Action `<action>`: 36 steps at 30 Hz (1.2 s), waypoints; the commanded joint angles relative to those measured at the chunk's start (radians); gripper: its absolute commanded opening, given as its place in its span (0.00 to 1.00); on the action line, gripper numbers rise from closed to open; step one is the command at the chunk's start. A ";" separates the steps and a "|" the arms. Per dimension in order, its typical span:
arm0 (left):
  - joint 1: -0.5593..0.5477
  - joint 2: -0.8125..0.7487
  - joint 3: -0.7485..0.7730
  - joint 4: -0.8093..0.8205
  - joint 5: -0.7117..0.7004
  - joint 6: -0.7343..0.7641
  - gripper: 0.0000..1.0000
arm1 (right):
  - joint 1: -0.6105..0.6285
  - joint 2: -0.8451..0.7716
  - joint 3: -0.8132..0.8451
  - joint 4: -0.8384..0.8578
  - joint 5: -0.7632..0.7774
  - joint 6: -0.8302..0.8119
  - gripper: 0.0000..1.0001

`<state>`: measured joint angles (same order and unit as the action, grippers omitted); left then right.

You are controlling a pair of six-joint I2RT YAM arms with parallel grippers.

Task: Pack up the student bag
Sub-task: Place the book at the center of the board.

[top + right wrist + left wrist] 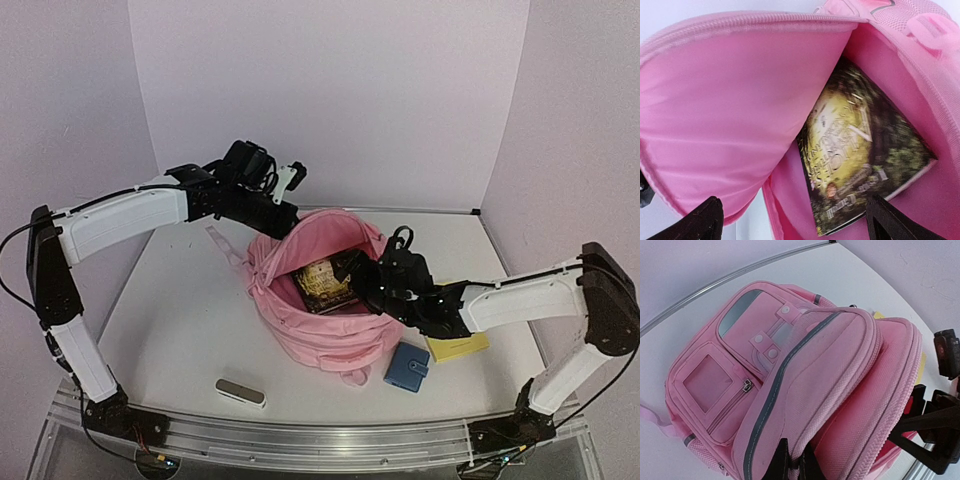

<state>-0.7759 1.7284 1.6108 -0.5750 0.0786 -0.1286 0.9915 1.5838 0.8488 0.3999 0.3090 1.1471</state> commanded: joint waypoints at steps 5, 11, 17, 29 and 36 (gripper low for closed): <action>0.086 -0.066 -0.026 0.034 -0.096 -0.016 0.00 | 0.004 -0.207 -0.024 -0.194 -0.133 -0.178 0.98; 0.090 -0.100 -0.123 0.053 -0.027 0.002 0.00 | 0.002 -0.290 0.054 -0.312 -0.067 -0.225 0.98; 0.077 -0.093 -0.165 0.134 0.167 -0.012 0.00 | 0.002 -0.185 0.135 -0.287 -0.037 -0.162 0.98; 0.090 -0.068 -0.201 0.072 -0.036 -0.013 0.00 | 0.002 -0.049 0.233 -0.210 0.006 -0.206 0.98; 0.292 -0.147 -0.330 0.089 -0.053 -0.015 0.00 | 0.000 -0.181 0.170 -0.342 0.008 -0.321 0.98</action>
<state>-0.6217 1.6307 1.3482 -0.4182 0.2048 -0.1316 0.9928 1.5098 1.0381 0.1380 0.2777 0.9161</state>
